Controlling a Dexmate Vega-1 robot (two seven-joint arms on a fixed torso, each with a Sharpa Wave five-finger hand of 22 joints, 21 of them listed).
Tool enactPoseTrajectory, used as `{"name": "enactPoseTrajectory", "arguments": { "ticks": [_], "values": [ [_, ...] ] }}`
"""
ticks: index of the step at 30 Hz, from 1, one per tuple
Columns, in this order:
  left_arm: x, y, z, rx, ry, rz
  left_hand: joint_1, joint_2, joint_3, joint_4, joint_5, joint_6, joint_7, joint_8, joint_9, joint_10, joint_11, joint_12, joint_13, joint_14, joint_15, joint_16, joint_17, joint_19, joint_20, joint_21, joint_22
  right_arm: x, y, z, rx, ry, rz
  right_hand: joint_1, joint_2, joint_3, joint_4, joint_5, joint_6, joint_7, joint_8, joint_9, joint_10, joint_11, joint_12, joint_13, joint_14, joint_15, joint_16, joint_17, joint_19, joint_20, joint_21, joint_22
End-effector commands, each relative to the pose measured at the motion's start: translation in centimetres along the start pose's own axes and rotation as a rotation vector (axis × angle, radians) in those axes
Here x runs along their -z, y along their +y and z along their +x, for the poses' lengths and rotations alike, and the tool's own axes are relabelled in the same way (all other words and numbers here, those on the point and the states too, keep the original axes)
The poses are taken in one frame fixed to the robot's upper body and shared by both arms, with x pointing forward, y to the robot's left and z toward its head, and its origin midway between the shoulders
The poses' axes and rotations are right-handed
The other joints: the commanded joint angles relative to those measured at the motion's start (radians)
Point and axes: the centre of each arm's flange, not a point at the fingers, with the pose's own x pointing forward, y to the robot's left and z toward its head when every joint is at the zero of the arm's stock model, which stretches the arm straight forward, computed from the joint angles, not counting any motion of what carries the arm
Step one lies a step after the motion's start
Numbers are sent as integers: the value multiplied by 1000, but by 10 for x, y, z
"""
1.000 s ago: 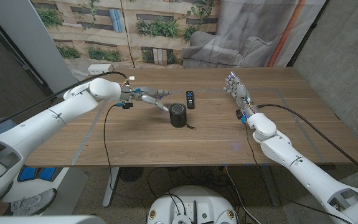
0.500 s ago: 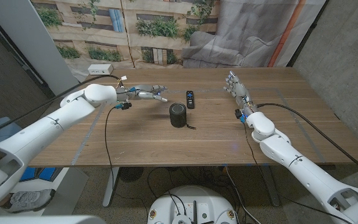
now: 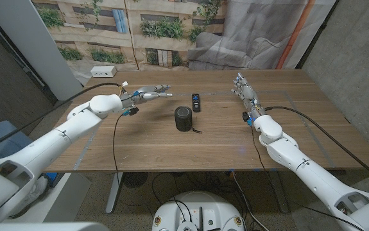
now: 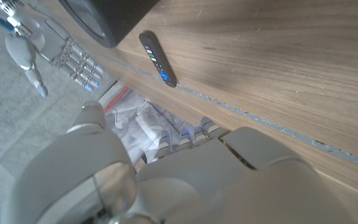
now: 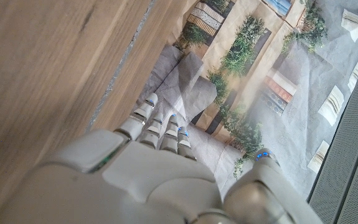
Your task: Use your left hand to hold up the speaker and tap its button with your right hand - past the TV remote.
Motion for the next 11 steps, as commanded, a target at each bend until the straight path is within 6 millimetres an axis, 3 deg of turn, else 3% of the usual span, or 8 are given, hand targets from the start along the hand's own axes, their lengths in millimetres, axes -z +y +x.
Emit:
{"name": "enactPoseTrajectory", "arguments": {
  "ticks": [1,11],
  "values": [
    [16,-10,1,-173,-21,-129,-13,7,7,3,6,18,3,10,3,12,1,6,1,10,-3,3,1,9,-15,8,2,3,-4,5,5,14,19,-8,4,-3,3,-1,7,-1,7,0,12,0,10,1,8,0,5,2,4,-1,5,2],
    [22,-29,-5,-293,-24,-213,-21,22,14,-1,8,40,6,10,2,32,-1,7,0,28,-7,2,1,25,-18,8,2,8,-4,7,11,39,6,-11,5,-5,6,-1,7,-1,5,-1,11,-1,8,1,2,1,2,3,0,-1,2,2]
  ]
}}
